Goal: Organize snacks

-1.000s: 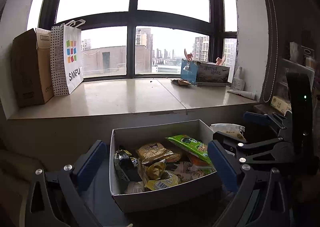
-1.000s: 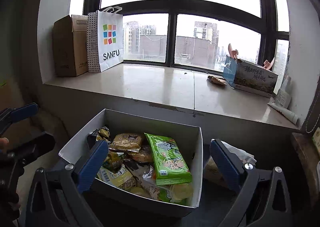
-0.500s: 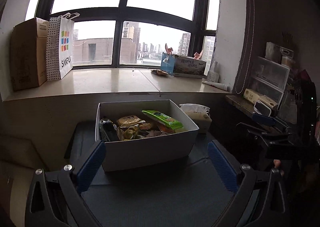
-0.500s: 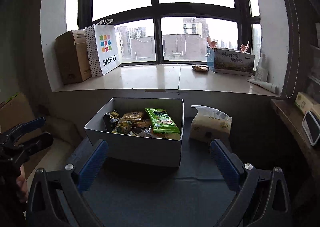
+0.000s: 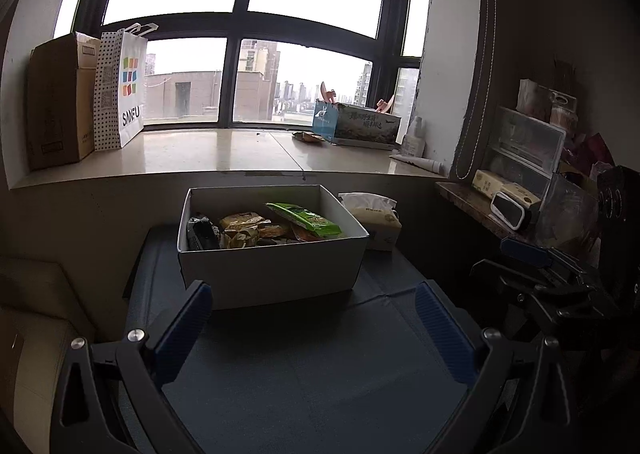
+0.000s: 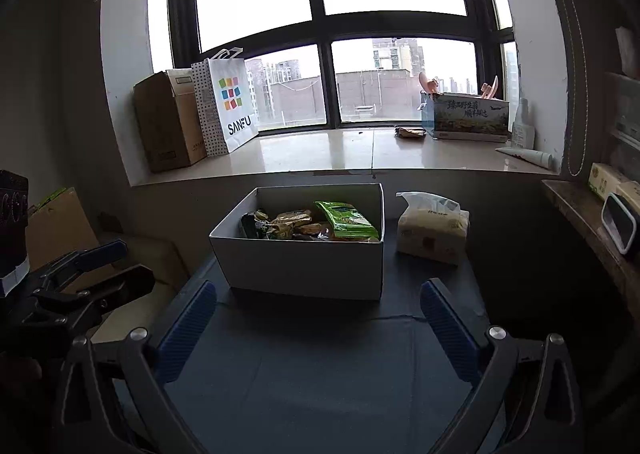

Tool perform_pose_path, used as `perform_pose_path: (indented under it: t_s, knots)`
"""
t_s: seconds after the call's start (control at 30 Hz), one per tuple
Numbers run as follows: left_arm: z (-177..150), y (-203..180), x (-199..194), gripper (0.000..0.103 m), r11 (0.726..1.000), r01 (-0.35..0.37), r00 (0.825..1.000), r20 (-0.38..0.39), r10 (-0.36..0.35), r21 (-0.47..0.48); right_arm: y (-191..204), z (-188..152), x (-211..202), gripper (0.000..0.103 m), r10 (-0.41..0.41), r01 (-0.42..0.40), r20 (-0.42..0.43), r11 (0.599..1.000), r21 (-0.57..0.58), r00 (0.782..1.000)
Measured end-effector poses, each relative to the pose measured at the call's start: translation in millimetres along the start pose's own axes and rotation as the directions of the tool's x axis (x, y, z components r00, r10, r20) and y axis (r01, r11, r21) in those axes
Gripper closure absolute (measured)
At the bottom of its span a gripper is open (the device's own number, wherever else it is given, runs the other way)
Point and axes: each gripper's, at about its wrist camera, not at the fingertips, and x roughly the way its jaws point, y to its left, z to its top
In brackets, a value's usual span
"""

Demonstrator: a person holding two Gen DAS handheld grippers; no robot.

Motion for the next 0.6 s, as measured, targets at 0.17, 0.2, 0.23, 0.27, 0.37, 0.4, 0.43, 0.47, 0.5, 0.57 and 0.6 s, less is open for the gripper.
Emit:
perform_pose_path:
  t_s: [0.17, 0.2, 0.23, 0.27, 0.37, 0.4, 0.43, 0.47, 0.5, 0.57, 0.6]
  knots:
    - [0.6, -1.3, -3.4, 0.0, 1.0, -0.011, 1.0, 0.004, 0.011, 0.005, -0.7, -0.9, 1.7, 0.0, 0.001, -0.001, -0.007, 1.0, 0.003, 1.0]
    - [0.6, -0.4, -4.1, 0.0, 1.0, -0.007, 1.0, 0.006, 0.007, 0.0, -1.1, -1.4, 1.7, 0.0, 0.002, -0.002, -0.009, 1.0, 0.005, 1.0]
    - [0.9, 0.2, -4.6, 0.0, 1.0, -0.005, 1.0, 0.006, 0.005, -0.004, -1.4, -1.8, 1.7, 0.0, 0.002, -0.002, -0.01, 1.0, 0.006, 1.0]
    - [1.0, 0.5, -5.0, 0.0, 1.0, -0.002, 1.0, 0.006, 0.002, -0.006, -1.5, -2.3, 1.4, 0.0, 0.002, -0.002, -0.01, 1.0, 0.008, 1.0]
    - [0.7, 0.5, -5.1, 0.0, 1.0, -0.006, 1.0, 0.003, 0.006, -0.003, -1.4, -3.2, 1.4, 0.0, -0.007, 0.008, -0.012, 1.0, 0.005, 1.0]
    - [0.7, 0.2, -4.6, 0.0, 1.0, -0.007, 1.0, 0.001, 0.007, -0.003, -1.6, -3.3, 1.6, 0.0, -0.008, 0.008, -0.013, 1.0, 0.007, 1.0]
    - [0.5, 0.1, -4.2, 0.0, 1.0, -0.006, 1.0, 0.0, 0.006, -0.004, -2.0, -3.6, 1.8, 0.0, -0.007, 0.007, -0.014, 1.0, 0.007, 1.0]
    - [0.5, 0.3, -3.7, 0.0, 1.0, -0.004, 1.0, -0.002, 0.004, -0.004, -1.3, -3.4, 2.2, 0.0, -0.009, 0.009, -0.017, 1.0, 0.009, 1.0]
    - [0.3, 0.2, -2.9, 0.0, 1.0, -0.005, 1.0, -0.004, 0.005, -0.004, -1.2, -3.4, 2.4, 0.0, -0.012, 0.012, -0.018, 1.0, 0.01, 1.0]
    - [-0.2, 0.0, -1.9, 0.0, 1.0, -0.007, 1.0, -0.007, 0.007, -0.004, -1.2, -3.3, 1.9, 0.0, -0.012, 0.013, -0.017, 1.0, 0.01, 1.0]
    - [-0.6, 0.0, -1.8, 0.0, 1.0, -0.004, 1.0, -0.008, 0.004, -0.003, -1.0, -3.2, 2.0, 0.0, -0.013, 0.014, -0.018, 1.0, 0.01, 1.0]
